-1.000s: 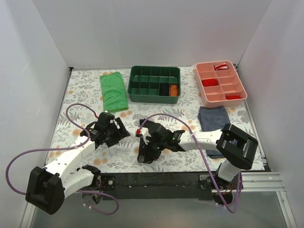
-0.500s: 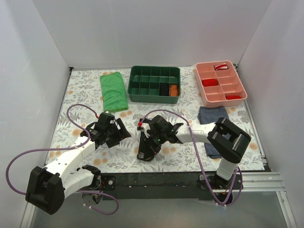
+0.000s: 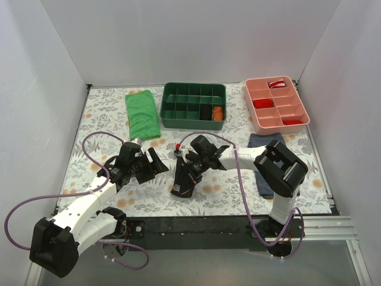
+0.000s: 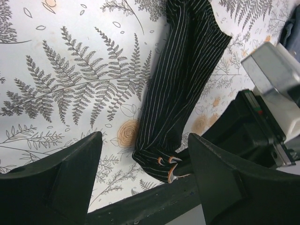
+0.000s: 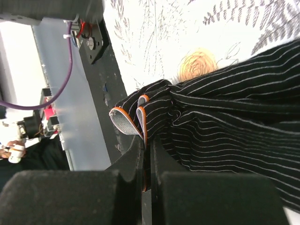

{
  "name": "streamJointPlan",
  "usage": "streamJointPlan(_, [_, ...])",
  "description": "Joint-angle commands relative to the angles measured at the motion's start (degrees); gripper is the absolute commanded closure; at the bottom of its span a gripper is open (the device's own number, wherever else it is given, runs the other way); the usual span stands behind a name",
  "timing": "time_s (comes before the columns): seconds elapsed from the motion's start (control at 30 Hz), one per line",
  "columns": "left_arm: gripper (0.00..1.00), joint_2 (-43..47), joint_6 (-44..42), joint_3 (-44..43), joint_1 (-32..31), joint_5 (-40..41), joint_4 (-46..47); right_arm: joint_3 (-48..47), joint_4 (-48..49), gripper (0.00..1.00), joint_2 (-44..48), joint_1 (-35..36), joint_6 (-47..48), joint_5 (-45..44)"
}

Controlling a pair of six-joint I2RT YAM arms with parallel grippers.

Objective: Roll the underwear
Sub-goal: Roll the underwear to the center of the board.

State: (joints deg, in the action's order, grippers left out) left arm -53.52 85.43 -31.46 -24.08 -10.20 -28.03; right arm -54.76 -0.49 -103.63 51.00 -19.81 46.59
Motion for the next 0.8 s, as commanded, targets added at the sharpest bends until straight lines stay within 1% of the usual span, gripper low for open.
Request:
streamJointPlan(0.0, [0.28,1.3,-1.4,1.1,-0.1,-3.6,1.4,-4.3,-4.5,0.99,-2.6,-0.6,-0.2,3.0])
streamJointPlan(0.1, [0.30,1.5,-1.6,1.1,-0.3,-4.0,1.5,-4.2,-4.8,0.99,-4.2,-0.6,-0.4,3.3])
streamJointPlan(0.23, [0.32,1.8,-1.2,1.1,-0.4,-4.5,1.1,-2.6,-1.9,0.99,-5.4,-0.7,-2.6,4.3])
streamJointPlan(0.37, [0.35,2.0,-0.6,1.1,-0.4,-6.3,1.2,-2.2,-0.9,0.99,-6.1,-0.8,-3.9,4.3])
streamJointPlan(0.47, [0.35,2.5,-0.4,1.0,-0.6,-7.7,1.2,-2.3,-0.7,0.99,-7.3,-0.8,-5.2,3.7])
streamJointPlan(0.6, [0.35,3.2,0.1,0.7,-2.0,-9.4,1.1,-1.2,0.0,0.99,-8.8,-1.2,-7.1,3.0])
streamJointPlan(0.67, [0.34,4.0,0.5,0.8,-2.9,-10.1,1.1,-0.8,2.1,0.99,-9.5,-1.4,-8.5,3.2])
streamJointPlan(0.77, [0.34,5.6,2.5,1.2,-5.4,-10.5,1.4,-1.0,3.4,0.99,-10.1,-1.6,-9.7,3.2])
